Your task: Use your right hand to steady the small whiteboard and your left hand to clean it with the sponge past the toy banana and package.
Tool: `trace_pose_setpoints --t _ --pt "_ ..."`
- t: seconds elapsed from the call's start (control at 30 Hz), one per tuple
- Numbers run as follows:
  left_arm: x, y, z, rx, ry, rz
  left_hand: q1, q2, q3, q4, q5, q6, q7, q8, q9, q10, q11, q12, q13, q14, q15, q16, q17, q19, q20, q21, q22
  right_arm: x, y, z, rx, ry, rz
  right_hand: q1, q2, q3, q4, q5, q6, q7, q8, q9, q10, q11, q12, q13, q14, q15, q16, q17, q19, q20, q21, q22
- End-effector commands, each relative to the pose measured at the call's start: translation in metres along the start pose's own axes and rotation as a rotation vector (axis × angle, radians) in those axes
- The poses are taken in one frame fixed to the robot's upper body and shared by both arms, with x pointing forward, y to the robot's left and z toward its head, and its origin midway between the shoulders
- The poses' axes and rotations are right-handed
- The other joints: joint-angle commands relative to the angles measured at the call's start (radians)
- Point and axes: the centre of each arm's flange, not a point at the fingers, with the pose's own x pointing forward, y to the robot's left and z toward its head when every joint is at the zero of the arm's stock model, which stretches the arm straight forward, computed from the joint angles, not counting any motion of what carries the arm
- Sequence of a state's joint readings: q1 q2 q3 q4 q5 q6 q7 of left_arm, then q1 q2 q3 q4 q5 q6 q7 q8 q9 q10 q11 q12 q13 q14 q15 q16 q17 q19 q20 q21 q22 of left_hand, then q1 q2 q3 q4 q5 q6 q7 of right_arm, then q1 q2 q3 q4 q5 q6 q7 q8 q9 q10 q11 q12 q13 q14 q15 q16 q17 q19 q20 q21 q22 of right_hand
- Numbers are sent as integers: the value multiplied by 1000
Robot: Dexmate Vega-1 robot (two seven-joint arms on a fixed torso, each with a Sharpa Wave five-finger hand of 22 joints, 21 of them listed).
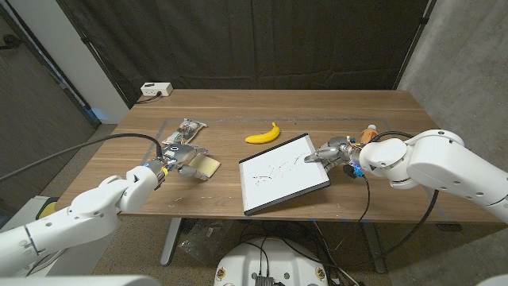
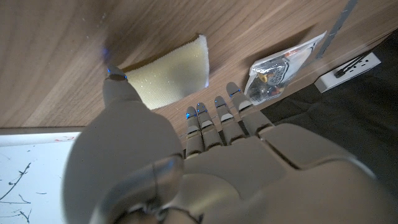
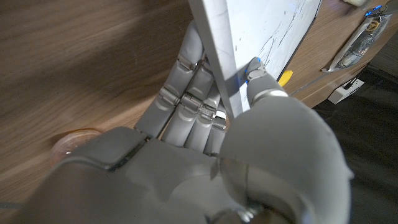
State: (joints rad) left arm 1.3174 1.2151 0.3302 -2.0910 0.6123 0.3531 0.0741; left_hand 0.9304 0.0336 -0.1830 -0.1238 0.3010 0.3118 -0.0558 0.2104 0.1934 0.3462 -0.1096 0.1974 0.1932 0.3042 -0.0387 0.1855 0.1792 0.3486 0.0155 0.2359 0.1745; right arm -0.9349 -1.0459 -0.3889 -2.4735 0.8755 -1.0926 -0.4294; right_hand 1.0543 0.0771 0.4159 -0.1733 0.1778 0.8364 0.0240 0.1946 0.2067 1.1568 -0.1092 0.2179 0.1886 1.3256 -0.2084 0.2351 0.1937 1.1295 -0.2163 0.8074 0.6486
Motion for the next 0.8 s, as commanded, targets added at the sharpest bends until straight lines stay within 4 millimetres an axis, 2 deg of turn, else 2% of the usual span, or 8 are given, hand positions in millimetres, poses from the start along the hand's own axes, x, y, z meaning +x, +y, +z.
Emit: trace_pose_setpoints --t 0.03,0.13,0.33,0.5,0.67,0.7,0.73,0.8 --pt "11 -13 3 -60 -32 -5 19 9 11 -4 11 24 3 9 1 25 -4 14 4 23 -51 12 4 24 -7 2 5 -2 2 2 6 -1 0 -4 5 59 47 3 1 -5 1 5 -4 -3 0 2 0 -2 1 5 -2 -14 4 5" --pt "14 -17 4 -77 -37 -8 39 14 17 -10 13 45 6 15 1 46 -8 20 4 35 -53 14 3 42 -5 4 5 -2 2 2 7 -3 -1 -6 6 60 48 3 1 -6 1 6 -1 3 0 2 1 -2 2 6 -3 -14 4 6" --pt "19 -22 6 -128 -49 -4 83 27 33 -21 15 97 20 29 0 91 -13 28 3 75 -59 21 2 84 -12 10 4 -2 1 2 9 0 -2 -9 7 62 48 3 2 -6 2 6 -1 -2 0 2 2 -2 2 6 -5 -14 4 10" --pt "23 -26 7 -155 -49 -2 140 52 59 -30 11 152 31 39 -1 140 -12 34 3 116 -67 24 1 124 -28 14 4 -2 1 3 11 0 -4 -13 8 64 49 3 2 -7 2 6 1 1 0 2 2 -2 2 7 -6 -14 4 13" --pt "27 -26 7 -175 -51 1 248 94 112 -38 -24 267 36 59 -3 246 -6 48 2 215 -89 34 1 206 -56 25 3 -2 0 2 13 2 -6 -16 9 65 50 3 3 -8 2 6 0 -1 -1 3 3 -2 3 7 -7 -14 4 16" --pt "27 -26 7 -180 -51 6 278 107 130 -38 -43 303 39 64 -3 284 -9 52 2 257 -98 38 1 237 -66 31 3 -2 0 2 13 2 -6 -17 9 66 50 3 3 -10 2 6 0 -2 -1 3 3 -2 3 7 -7 -14 4 16" --pt "28 -26 7 -183 -52 8 303 112 145 -36 -61 338 28 67 -3 316 5 54 1 290 -102 38 0 270 -71 38 3 -2 0 2 13 3 -6 -18 9 66 51 3 4 -9 2 6 1 -3 -1 3 3 -1 3 7 -7 -14 5 17" --pt "28 -25 6 -188 -51 17 325 127 167 -28 -80 395 39 74 -4 358 5 54 1 346 -109 42 1 305 -74 44 3 -1 0 2 15 4 -5 -20 10 66 51 3 3 -9 2 6 0 -4 -1 3 4 -1 3 7 -7 -14 5 18"
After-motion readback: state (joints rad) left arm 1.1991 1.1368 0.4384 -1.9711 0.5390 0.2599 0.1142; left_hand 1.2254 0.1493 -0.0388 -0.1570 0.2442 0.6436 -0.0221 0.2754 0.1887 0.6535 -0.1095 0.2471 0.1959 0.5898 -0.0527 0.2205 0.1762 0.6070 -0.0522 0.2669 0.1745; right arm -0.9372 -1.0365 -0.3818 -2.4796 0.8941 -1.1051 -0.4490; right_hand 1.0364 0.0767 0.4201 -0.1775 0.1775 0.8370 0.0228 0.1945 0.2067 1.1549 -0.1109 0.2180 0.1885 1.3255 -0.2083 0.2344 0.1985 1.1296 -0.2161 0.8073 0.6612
